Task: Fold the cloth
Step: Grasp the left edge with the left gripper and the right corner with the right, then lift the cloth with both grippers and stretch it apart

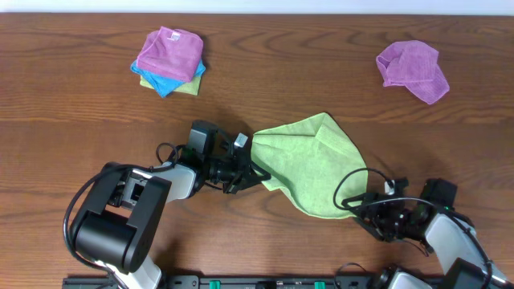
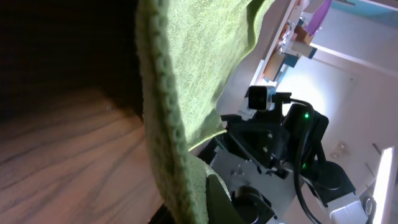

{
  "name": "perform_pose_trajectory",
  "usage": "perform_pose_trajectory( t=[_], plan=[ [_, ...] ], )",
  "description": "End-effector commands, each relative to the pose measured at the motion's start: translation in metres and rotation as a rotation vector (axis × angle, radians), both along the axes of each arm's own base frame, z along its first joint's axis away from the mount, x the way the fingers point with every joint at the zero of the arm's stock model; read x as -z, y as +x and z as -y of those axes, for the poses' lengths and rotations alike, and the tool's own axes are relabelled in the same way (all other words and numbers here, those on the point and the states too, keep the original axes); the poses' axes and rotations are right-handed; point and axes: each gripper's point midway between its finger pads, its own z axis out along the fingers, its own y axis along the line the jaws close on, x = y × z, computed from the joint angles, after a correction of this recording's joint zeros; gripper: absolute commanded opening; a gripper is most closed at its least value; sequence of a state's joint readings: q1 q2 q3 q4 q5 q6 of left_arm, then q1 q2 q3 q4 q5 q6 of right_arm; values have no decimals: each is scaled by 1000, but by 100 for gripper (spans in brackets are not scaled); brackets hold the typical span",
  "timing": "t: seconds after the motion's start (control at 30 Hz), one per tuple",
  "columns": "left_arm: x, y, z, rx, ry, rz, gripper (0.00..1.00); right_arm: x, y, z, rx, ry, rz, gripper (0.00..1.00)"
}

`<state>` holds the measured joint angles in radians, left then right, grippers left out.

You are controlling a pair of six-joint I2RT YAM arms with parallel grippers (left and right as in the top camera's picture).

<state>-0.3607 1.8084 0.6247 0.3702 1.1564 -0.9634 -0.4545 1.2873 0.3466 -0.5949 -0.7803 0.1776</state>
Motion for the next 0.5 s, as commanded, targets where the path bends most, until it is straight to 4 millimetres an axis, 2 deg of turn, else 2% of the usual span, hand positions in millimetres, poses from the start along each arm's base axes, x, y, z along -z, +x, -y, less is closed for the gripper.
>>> perform_pose_trajectory(
  t=[0.0, 0.07, 0.13, 0.3, 0.4, 0.47],
  plan=[
    [-6, -2, -1, 20, -24, 25, 5, 17, -9, 11, 31, -82, -64, 45],
    [-7, -3, 0, 24, -29, 23, 6, 17, -5, 13, 31, -92, -47, 27],
    [-8, -4, 0, 29, -36, 23, 6, 17, -2, 15, 32, -99, -30, 1],
    [-21, -1, 4, 44, -90, 46, 6, 6, 12, 14, 29, -69, 36, 1],
    [-38, 10, 9, 24, -143, 72, 6, -16, 31, 11, 18, -20, 123, 1],
    [-56, 23, 12, 0, -191, 109, 6, -37, 47, 11, 8, 6, 204, 2]
  ],
)
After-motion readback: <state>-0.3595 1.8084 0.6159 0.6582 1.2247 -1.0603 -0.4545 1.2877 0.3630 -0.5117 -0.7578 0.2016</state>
